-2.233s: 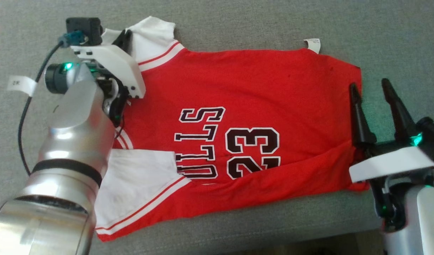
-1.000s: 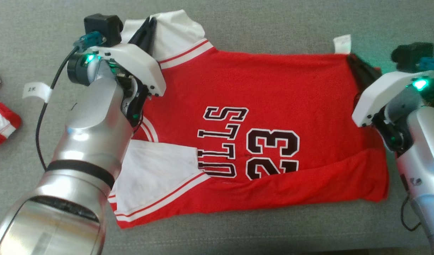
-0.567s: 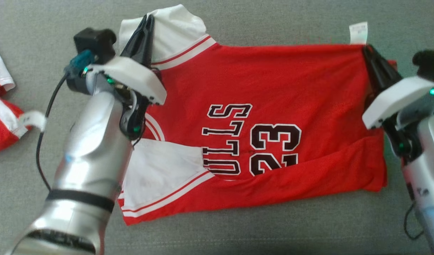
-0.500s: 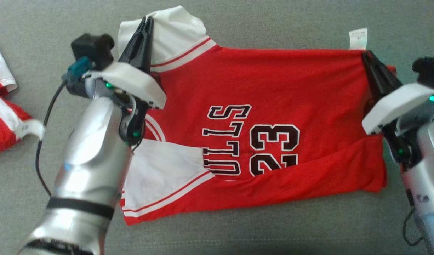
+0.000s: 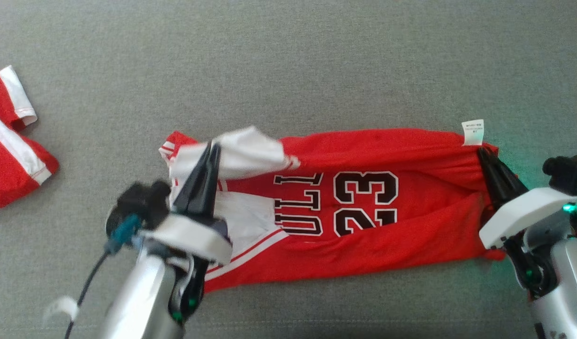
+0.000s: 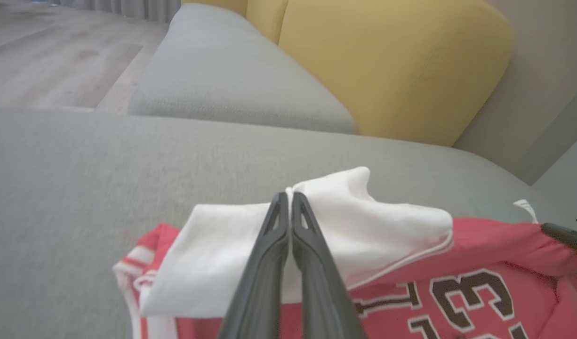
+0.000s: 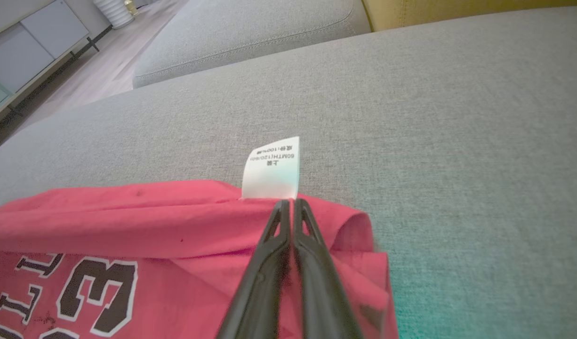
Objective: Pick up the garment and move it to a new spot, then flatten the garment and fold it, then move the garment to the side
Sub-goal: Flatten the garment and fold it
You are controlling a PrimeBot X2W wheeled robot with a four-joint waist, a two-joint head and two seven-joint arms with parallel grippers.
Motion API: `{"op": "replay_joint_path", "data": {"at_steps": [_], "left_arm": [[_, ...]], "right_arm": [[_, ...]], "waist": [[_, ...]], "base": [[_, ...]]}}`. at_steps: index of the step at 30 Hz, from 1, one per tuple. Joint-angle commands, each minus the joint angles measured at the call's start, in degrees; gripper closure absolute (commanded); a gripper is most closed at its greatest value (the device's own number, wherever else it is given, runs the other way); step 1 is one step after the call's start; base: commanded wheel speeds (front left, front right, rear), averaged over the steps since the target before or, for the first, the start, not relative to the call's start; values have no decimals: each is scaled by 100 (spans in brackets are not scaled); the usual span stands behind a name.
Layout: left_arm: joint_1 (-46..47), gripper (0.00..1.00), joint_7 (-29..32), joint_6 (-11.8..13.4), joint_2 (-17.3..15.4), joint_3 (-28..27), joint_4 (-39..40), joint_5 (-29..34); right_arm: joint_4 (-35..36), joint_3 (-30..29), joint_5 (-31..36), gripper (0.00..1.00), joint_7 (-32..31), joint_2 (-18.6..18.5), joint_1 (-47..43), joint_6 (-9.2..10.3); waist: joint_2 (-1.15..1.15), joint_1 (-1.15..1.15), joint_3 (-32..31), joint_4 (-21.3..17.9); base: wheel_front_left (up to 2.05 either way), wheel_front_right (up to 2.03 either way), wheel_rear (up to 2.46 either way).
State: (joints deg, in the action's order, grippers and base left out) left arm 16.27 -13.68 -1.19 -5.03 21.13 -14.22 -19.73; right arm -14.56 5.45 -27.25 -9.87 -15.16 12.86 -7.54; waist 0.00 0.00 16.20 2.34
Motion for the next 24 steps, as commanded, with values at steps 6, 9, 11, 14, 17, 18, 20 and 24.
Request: {"op": "replay_joint_path", "data": {"at_steps": [6, 9, 11, 14, 17, 18, 20, 24], "left_arm": [[-674, 100, 305, 207, -119, -158, 465, -228], [-832, 100, 456, 190, -81, -105, 278, -366], [-861, 42, 490, 197, -53, -102, 101, -442], [-857, 0, 484, 184, -34, -85, -124, -494], [-875, 0, 406, 233, -63, -103, -251, -469], [-886, 0, 345, 268, -82, -115, -251, -434], [-924, 0, 220, 358, -124, -133, -199, -336], [-1035, 0, 0, 601, -209, -248, 145, -118]], "right_arm": [[358, -98, 379, 100, 51, 112, -261, 5], [432, -149, 554, 89, 18, 171, -443, 5], [519, -177, 652, 0, -26, 233, -582, 5], [722, -181, 775, 0, -77, 356, -791, 5], [984, -213, 925, 0, -43, 459, -1001, 5], [1087, -232, 978, 0, -6, 496, -1070, 5], [1303, -264, 1062, 0, 77, 577, -1214, 5], [1795, -369, 1267, 0, 312, 736, -1433, 5]], "waist": [[0, 0, -32, 44], [0, 0, -67, 79], [0, 0, -85, 84], [0, 0, -127, 57], [0, 0, -194, 23], [0, 0, -225, 15], [0, 0, -300, 4], [0, 0, -478, -23]], "base": [[0, 0, 0], [0, 0, 0], [0, 0, 0], [0, 0, 0], [0, 0, 0], [0, 0, 0], [0, 0, 0], [0, 0, 0]]}}
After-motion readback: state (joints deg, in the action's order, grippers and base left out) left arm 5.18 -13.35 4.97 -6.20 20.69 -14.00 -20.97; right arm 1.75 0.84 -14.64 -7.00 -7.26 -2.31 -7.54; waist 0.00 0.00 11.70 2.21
